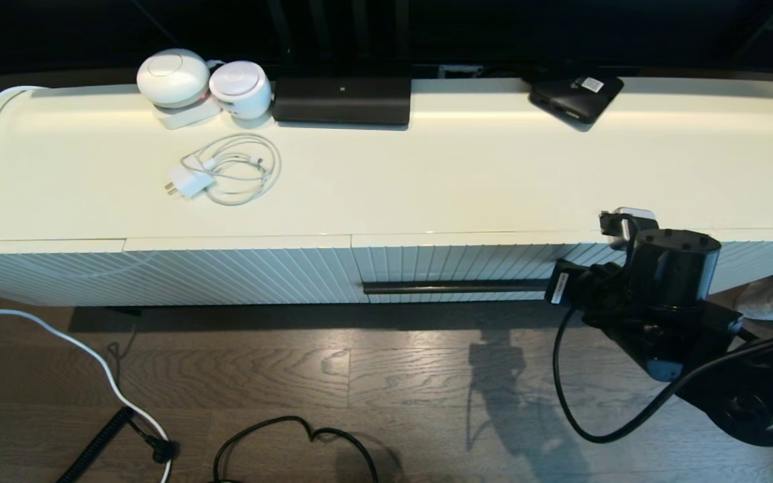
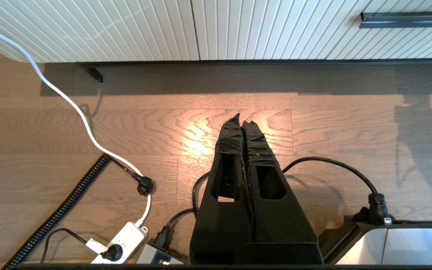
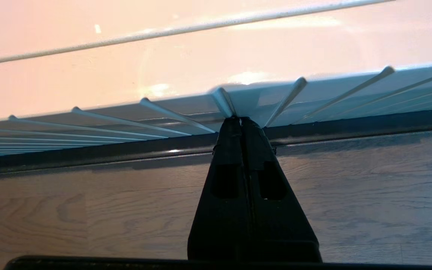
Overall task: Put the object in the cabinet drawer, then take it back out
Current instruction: Close the drawer
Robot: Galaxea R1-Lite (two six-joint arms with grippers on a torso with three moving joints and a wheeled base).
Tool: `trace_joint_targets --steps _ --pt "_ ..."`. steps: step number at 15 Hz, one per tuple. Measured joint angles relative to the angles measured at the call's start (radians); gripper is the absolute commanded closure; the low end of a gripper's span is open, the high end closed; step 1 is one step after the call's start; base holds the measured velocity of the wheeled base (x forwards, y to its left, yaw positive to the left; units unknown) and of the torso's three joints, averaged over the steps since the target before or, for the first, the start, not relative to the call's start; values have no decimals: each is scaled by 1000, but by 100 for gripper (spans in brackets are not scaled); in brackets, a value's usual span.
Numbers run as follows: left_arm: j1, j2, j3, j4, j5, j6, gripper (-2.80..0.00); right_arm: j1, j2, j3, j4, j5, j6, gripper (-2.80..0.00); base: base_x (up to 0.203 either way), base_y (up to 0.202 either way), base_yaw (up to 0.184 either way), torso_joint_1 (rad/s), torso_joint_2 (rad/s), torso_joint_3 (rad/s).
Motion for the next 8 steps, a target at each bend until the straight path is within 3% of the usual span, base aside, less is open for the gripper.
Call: trace_joint_targets --steps 4,8 --pt "0 0 0 0 0 0 0 -5 -50 -5 96 22 -5 0 0 0 0 0 0 0" --pt "0 0 0 0 0 0 0 -12 -216 -6 424 85 -25 0 0 0 0 0 0 0"
